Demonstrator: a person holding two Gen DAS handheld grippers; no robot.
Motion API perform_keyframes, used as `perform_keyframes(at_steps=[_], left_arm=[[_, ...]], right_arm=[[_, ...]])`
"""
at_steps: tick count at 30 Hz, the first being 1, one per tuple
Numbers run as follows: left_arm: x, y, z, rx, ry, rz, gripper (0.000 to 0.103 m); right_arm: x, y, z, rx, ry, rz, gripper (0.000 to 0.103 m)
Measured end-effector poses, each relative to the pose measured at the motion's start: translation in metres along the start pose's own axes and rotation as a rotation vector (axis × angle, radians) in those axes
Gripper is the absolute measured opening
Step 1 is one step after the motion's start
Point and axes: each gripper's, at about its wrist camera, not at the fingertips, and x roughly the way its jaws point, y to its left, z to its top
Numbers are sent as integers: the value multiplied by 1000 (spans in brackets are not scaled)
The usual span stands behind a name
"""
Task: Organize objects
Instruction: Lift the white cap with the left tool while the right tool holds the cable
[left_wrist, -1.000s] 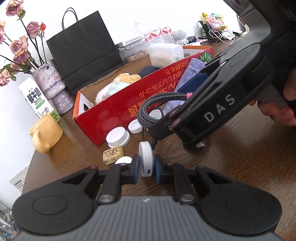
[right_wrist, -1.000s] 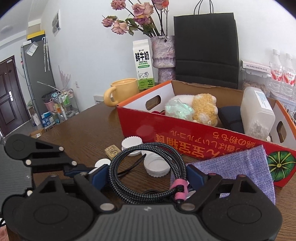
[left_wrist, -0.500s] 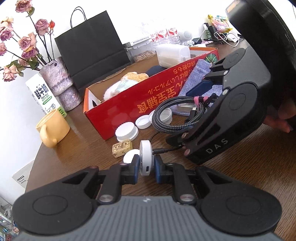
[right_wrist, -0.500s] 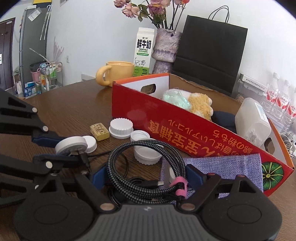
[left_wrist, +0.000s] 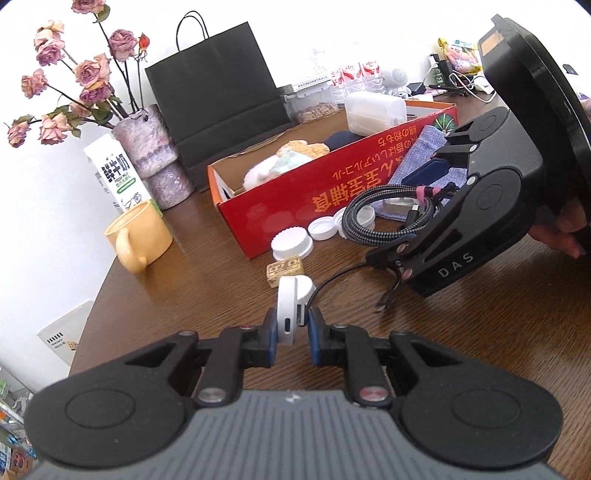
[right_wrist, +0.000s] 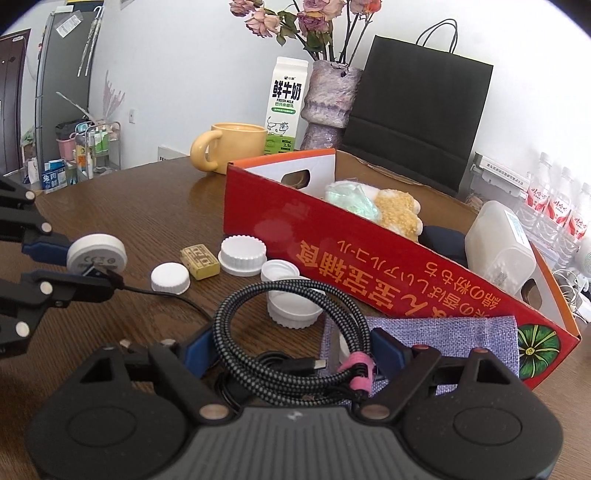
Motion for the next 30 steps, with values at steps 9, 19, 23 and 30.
perform_keyframes(at_steps=[9,19,23,30], left_arm=[[-12,12,-9,-39,8,25,17],[-17,17,-16,-65,18,29,17],[-16,10,-15,-53,16,15,17],[-15,4,-13,-49,11,-3,17]], right_arm=[[-2,2,-2,12,4,-14,86],[-3,2,-3,33,5,-17,86],[-7,1,-2,96,-23,-1,86],[1,4,4,118,-13,-44,86]])
